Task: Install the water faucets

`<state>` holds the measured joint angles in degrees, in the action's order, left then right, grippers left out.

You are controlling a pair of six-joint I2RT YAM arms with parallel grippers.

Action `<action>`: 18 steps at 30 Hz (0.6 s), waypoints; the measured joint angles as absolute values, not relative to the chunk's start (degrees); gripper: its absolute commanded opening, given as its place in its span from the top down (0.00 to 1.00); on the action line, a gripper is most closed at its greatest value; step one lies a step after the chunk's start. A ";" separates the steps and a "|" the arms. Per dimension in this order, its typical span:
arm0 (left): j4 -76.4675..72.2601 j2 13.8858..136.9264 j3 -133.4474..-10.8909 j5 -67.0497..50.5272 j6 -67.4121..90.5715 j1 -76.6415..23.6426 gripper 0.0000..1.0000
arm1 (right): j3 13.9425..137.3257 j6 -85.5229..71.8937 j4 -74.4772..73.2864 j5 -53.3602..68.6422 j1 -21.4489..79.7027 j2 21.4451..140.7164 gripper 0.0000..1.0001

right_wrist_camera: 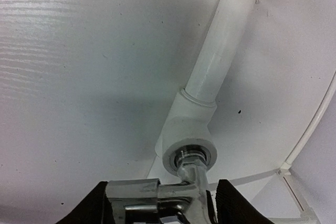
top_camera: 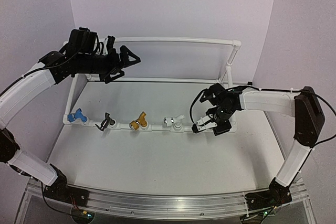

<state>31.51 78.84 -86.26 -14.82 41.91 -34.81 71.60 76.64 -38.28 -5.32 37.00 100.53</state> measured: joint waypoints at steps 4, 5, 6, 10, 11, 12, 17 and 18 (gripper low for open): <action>31.50 78.83 -86.26 -14.81 41.93 -34.81 0.01 | 72.92 72.99 -39.26 -4.72 37.07 102.16 0.44; 31.49 78.83 -86.26 -14.81 41.93 -34.81 0.01 | 73.47 72.03 -39.73 -4.60 37.07 102.47 0.44; 31.48 78.84 -86.26 -14.81 41.93 -34.81 0.01 | 74.04 70.97 -40.27 -4.45 37.06 102.79 0.44; 31.48 78.83 -86.25 -14.81 41.93 -34.81 0.01 | 75.94 66.77 -42.23 -3.68 37.03 103.86 0.44; 31.48 78.83 -86.24 -14.80 41.93 -34.81 0.01 | 76.25 65.93 -42.53 -3.56 37.01 104.02 0.44; 31.48 78.84 -86.26 -14.79 41.93 -34.81 0.01 | 76.43 65.26 -42.73 -3.49 36.95 104.12 0.44; 31.48 78.83 -86.26 -14.81 41.95 -34.81 0.01 | 77.24 61.55 -43.41 -2.93 36.62 104.54 0.42; 31.48 78.83 -86.24 -14.81 41.95 -34.81 0.01 | 77.49 60.91 -43.68 -2.82 36.58 104.71 0.41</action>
<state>31.48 78.83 -86.24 -14.81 41.95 -34.81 77.49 60.91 -43.68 -2.82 36.58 104.71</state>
